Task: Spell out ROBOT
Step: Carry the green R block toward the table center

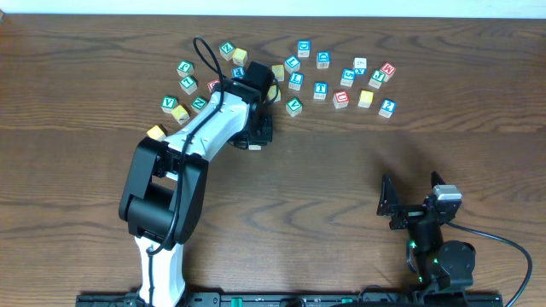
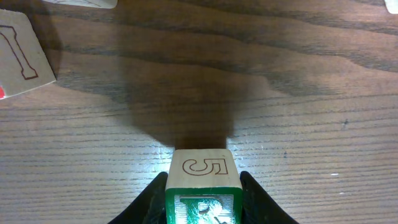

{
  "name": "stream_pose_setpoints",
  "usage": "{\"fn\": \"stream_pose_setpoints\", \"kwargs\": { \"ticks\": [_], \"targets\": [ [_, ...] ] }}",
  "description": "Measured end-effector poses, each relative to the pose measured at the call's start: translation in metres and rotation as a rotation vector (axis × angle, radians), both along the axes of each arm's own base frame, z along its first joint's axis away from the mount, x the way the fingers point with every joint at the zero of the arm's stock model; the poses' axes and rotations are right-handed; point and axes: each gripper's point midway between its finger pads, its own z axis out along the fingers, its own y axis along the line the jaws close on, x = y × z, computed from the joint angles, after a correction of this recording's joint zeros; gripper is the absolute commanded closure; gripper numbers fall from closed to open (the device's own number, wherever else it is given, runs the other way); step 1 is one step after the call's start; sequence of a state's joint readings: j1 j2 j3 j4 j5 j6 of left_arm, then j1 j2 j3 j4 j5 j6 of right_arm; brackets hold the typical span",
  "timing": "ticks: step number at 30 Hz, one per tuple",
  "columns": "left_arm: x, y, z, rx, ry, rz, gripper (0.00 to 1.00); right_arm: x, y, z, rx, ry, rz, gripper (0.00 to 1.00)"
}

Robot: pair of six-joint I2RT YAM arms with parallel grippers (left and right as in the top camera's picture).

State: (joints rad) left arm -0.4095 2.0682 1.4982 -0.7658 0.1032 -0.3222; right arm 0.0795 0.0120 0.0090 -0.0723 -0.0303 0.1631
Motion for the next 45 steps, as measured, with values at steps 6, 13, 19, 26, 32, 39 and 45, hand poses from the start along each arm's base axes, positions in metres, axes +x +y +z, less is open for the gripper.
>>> {"fn": "stream_pose_setpoints", "kwargs": {
  "ticks": [6, 13, 19, 26, 32, 39, 45],
  "targets": [
    [0.002, -0.001, 0.0, -0.003, -0.006, 0.0, 0.69, 0.0, 0.0, 0.0, 0.0, 0.0, 0.0, 0.01],
    [0.0, -0.005, -0.006, 0.001, 0.0, -0.012, 0.69, 0.0, 0.0, 0.0, 0.0, 0.0, 0.0, 0.01],
    [-0.003, -0.012, -0.007, 0.001, 0.0, -0.03, 0.68, 0.0, 0.0, 0.0, 0.0, 0.0, 0.0, 0.01],
    [-0.003, -0.012, -0.007, 0.002, 0.0, -0.035, 0.55, 0.0, 0.0, 0.0, 0.0, 0.0, 0.0, 0.01],
    [-0.003, -0.012, -0.007, 0.002, 0.0, -0.034, 0.55, 0.0, 0.0, 0.0, 0.0, 0.0, 0.0, 0.01],
    [-0.003, -0.012, -0.007, 0.002, 0.0, -0.034, 0.55, 0.0, 0.0, 0.0, 0.0, 0.0, 0.0, 0.01],
    [-0.003, -0.012, -0.007, 0.002, 0.0, -0.034, 0.56, 0.0, 0.0, 0.0, 0.0, 0.0, 0.0, 0.01]
  ]
}}
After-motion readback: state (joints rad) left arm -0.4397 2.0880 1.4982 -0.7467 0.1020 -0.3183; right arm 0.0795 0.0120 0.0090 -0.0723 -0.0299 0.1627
